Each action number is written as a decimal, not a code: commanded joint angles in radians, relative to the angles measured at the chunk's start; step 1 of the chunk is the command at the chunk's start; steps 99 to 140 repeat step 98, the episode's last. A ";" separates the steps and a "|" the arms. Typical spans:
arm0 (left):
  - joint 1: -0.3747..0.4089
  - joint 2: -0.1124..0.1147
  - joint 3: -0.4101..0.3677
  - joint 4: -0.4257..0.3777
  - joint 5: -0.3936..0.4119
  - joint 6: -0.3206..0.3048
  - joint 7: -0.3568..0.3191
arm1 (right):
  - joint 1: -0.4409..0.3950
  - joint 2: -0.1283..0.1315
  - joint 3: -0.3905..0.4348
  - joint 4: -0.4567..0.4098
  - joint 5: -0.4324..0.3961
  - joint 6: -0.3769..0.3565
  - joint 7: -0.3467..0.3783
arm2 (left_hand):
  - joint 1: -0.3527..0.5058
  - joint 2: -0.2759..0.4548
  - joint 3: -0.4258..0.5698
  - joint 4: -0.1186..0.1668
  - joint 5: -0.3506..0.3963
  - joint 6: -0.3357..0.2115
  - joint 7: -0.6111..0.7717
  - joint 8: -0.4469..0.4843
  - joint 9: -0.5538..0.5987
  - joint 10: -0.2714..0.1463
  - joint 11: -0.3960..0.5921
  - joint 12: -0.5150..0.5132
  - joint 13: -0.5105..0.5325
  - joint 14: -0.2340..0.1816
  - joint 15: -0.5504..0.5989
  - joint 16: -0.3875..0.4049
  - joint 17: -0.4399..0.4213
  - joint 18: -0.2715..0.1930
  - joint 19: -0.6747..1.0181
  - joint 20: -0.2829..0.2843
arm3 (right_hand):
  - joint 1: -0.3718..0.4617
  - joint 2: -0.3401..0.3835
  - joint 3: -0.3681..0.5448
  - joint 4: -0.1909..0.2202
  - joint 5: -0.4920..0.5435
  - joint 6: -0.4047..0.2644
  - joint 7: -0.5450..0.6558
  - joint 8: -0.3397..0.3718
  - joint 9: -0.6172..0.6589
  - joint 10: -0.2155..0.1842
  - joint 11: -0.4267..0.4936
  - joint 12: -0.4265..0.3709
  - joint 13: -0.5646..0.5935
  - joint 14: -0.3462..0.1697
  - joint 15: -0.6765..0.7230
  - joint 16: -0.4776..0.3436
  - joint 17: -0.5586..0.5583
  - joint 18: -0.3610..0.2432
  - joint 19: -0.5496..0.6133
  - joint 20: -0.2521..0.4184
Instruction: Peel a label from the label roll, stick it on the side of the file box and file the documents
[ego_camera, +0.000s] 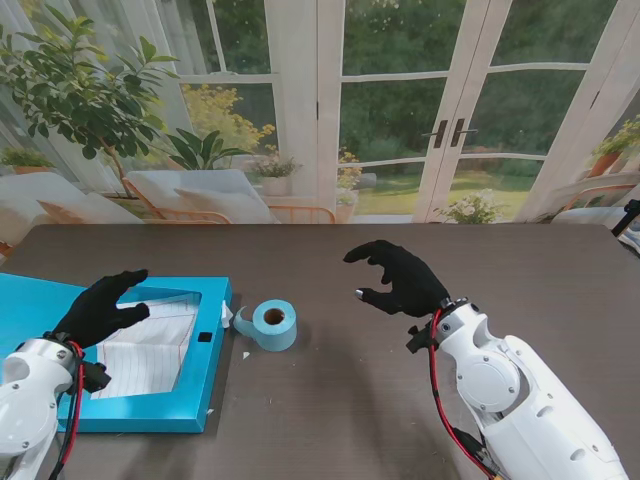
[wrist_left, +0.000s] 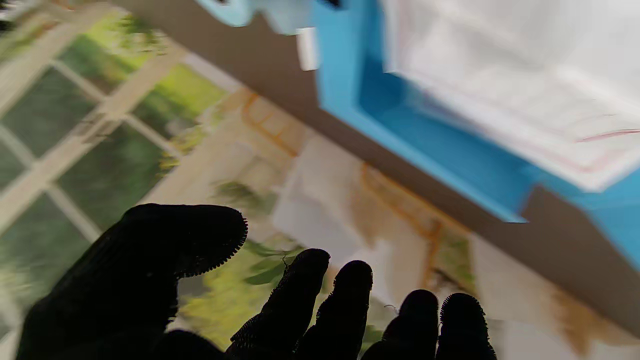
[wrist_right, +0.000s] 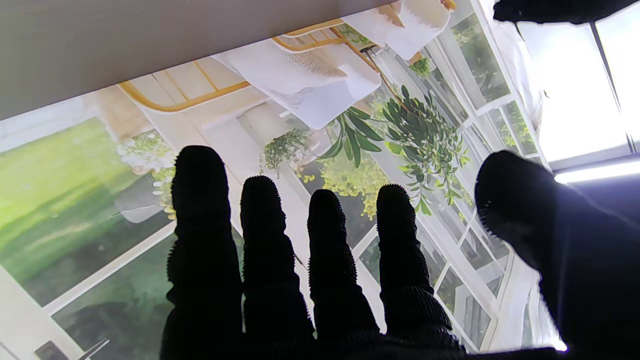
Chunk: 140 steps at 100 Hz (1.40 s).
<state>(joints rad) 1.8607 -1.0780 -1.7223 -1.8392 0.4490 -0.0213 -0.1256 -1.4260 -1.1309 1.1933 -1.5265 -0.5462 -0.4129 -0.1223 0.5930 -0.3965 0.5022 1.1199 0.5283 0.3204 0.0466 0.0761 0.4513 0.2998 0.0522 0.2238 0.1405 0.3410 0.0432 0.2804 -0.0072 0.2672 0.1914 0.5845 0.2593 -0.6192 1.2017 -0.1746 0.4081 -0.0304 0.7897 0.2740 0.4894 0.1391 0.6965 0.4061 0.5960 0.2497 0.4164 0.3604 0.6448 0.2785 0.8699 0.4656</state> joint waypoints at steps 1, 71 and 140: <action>-0.025 -0.024 0.045 -0.010 -0.028 -0.039 0.002 | -0.012 0.007 0.010 -0.023 -0.005 -0.003 0.022 | -0.015 -0.004 0.002 -0.030 0.023 -0.029 0.008 0.004 0.021 -0.026 0.001 0.011 0.024 0.006 0.011 0.016 0.000 -0.008 -0.021 0.009 | -0.038 0.026 -0.044 0.000 0.025 -0.031 -0.013 0.000 0.007 -0.007 -0.027 -0.012 -0.041 0.000 -0.024 -0.011 -0.500 -0.018 -0.039 0.015; -0.115 -0.068 0.301 0.147 -0.100 -0.371 0.250 | -0.123 0.047 0.124 -0.112 0.054 0.049 0.222 | -0.004 -0.050 0.023 -0.001 0.022 -0.085 -0.005 0.001 -0.002 -0.116 -0.004 -0.006 0.013 -0.041 -0.005 0.008 -0.040 -0.029 -0.058 -0.017 | -0.068 0.131 -0.208 0.031 -0.046 -0.031 -0.076 -0.018 0.001 -0.008 -0.121 -0.016 -0.080 0.010 -0.156 -0.040 -0.501 -0.013 -0.280 0.092; -0.120 -0.066 0.309 0.157 -0.112 -0.368 0.235 | -0.129 0.047 0.124 -0.109 0.054 0.043 0.221 | -0.003 -0.049 0.022 0.001 0.025 -0.081 -0.004 0.001 -0.002 -0.116 0.002 -0.010 0.012 -0.037 -0.005 0.006 -0.041 -0.029 -0.059 -0.022 | -0.065 0.127 -0.197 0.030 -0.050 -0.027 -0.070 -0.018 -0.005 -0.009 -0.116 -0.014 -0.082 0.005 -0.151 -0.038 -0.484 -0.012 -0.326 0.124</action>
